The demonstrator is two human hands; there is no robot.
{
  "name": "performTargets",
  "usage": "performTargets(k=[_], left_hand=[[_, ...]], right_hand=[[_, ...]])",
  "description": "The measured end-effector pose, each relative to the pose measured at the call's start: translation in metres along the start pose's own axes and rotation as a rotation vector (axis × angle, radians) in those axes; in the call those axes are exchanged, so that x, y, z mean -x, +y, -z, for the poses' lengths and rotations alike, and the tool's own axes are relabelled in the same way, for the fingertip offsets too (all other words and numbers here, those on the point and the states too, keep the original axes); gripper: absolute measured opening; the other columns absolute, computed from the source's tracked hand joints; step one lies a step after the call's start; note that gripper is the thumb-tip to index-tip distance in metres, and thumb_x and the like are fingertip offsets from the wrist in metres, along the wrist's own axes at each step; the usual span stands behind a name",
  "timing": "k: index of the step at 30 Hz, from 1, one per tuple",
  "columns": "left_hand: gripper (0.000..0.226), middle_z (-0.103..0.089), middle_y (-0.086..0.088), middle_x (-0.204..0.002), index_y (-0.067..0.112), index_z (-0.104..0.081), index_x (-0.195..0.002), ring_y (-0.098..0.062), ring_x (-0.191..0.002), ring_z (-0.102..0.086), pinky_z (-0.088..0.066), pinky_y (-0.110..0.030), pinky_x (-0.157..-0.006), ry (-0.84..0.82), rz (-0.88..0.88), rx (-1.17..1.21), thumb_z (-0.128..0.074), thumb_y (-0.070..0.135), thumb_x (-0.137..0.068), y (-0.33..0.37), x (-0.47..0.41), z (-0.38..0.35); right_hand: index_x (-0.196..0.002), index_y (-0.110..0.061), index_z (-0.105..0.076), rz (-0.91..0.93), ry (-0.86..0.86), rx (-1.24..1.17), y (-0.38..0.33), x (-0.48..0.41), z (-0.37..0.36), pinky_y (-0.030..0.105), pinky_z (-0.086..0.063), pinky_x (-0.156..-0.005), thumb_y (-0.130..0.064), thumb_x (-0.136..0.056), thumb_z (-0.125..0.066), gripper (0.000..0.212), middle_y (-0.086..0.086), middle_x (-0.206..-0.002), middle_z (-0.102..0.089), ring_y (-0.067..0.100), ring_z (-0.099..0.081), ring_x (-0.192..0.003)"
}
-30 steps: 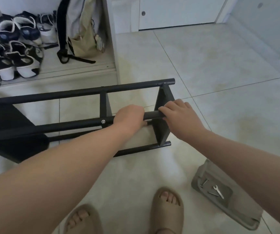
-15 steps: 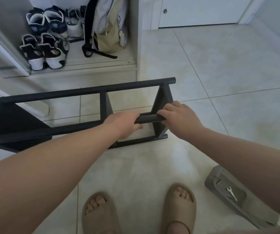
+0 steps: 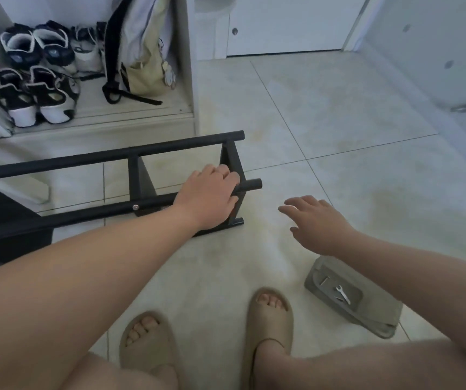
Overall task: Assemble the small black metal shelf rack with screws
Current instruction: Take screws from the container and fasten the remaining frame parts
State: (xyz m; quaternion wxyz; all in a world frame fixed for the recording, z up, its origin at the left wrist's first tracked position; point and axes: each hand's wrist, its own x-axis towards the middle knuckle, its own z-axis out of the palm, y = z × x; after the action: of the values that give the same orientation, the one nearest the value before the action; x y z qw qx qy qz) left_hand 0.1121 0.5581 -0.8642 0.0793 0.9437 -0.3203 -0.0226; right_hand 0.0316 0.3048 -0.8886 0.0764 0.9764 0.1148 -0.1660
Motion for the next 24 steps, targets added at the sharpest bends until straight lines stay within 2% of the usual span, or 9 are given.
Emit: performTargets(k=[4,7,9,11,14,17,20,22,24], left_hand=[[0.025,-0.053,-0.001,-0.121,0.021,-0.052,-0.12,-0.025,-0.107,-0.055,-0.048,-0.041,-0.086,-0.189,0.013,0.268,-0.046,0.034,-0.1,0.057,-0.01,-0.015],[0.026,-0.054,0.003,-0.124,0.025,-0.05,-0.122,-0.023,-0.108,-0.056,-0.047,-0.038,-0.083,-0.405,-0.132,0.239,-0.046,0.037,-0.1,0.089,-0.009,-0.05],[0.028,-0.056,0.003,-0.125,0.026,-0.05,-0.124,-0.023,-0.11,-0.056,-0.047,-0.038,-0.087,-0.523,-0.156,0.262,-0.047,0.039,-0.1,0.105,-0.01,-0.077],[0.032,-0.059,0.0,-0.123,0.025,-0.049,-0.127,-0.024,-0.111,-0.056,-0.047,-0.038,-0.09,-0.62,-0.096,0.33,-0.049,0.041,-0.1,0.119,-0.015,-0.103],[0.041,-0.061,-0.003,-0.124,0.022,-0.046,-0.133,-0.026,-0.112,-0.057,-0.048,-0.04,-0.095,-0.735,0.017,0.422,-0.052,0.044,-0.099,0.14,-0.023,-0.14],[0.049,-0.062,-0.007,-0.128,0.02,-0.041,-0.139,-0.028,-0.116,-0.057,-0.046,-0.041,-0.099,-0.775,0.09,0.501,-0.052,0.045,-0.099,0.159,-0.037,-0.17],[0.05,-0.059,-0.01,-0.134,0.016,-0.043,-0.14,-0.03,-0.122,-0.055,-0.043,-0.036,-0.1,-0.785,0.174,0.591,-0.052,0.045,-0.1,0.173,-0.05,-0.195],[0.045,-0.062,-0.01,-0.129,0.016,-0.05,-0.132,-0.029,-0.117,-0.059,-0.044,-0.035,-0.098,-0.81,0.248,0.673,-0.055,0.045,-0.098,0.18,-0.054,-0.208],[0.037,-0.068,-0.009,-0.116,0.015,-0.057,-0.122,-0.028,-0.102,-0.068,-0.051,-0.037,-0.095,-0.835,0.321,0.794,-0.061,0.041,-0.096,0.187,-0.054,-0.22]], right_hand=[[-0.151,-0.029,-0.039,-0.09,-0.179,-0.061,0.036,0.028,-0.025,0.037,-0.038,-0.107,-0.031,-0.102,-0.049,0.051,-0.006,-0.152,-0.042,0.022,-0.038,-0.14],[-0.145,-0.032,-0.047,-0.204,-0.319,-0.169,0.061,0.038,-0.052,0.036,-0.044,-0.098,-0.03,-0.102,-0.046,0.043,-0.005,-0.144,-0.052,0.022,-0.048,-0.134],[-0.139,-0.032,-0.053,-0.246,-0.386,-0.208,0.076,0.044,-0.078,0.033,-0.047,-0.093,-0.031,-0.101,-0.045,0.039,-0.003,-0.137,-0.058,0.024,-0.054,-0.126],[-0.136,-0.031,-0.057,-0.281,-0.445,-0.248,0.09,0.048,-0.102,0.032,-0.048,-0.09,-0.031,-0.101,-0.046,0.036,0.0,-0.133,-0.062,0.026,-0.059,-0.12],[-0.136,-0.026,-0.059,-0.338,-0.501,-0.313,0.108,0.046,-0.136,0.03,-0.044,-0.09,-0.027,-0.103,-0.046,0.036,0.002,-0.133,-0.064,0.026,-0.058,-0.122],[-0.131,-0.023,-0.063,-0.367,-0.54,-0.372,0.118,0.044,-0.17,0.033,-0.049,-0.095,-0.024,-0.102,-0.044,0.035,0.006,-0.13,-0.066,0.028,-0.06,-0.119],[-0.123,-0.019,-0.067,-0.391,-0.563,-0.431,0.12,0.044,-0.206,0.033,-0.052,-0.086,-0.025,-0.1,-0.048,0.03,0.011,-0.12,-0.07,0.033,-0.064,-0.108],[-0.126,-0.019,-0.064,-0.398,-0.555,-0.454,0.119,0.043,-0.226,0.034,-0.053,-0.084,-0.027,-0.098,-0.055,0.031,0.013,-0.118,-0.07,0.034,-0.065,-0.106],[-0.138,-0.023,-0.054,-0.379,-0.522,-0.478,0.117,0.043,-0.242,0.037,-0.052,-0.087,-0.027,-0.097,-0.059,0.042,0.012,-0.123,-0.068,0.034,-0.063,-0.111]])
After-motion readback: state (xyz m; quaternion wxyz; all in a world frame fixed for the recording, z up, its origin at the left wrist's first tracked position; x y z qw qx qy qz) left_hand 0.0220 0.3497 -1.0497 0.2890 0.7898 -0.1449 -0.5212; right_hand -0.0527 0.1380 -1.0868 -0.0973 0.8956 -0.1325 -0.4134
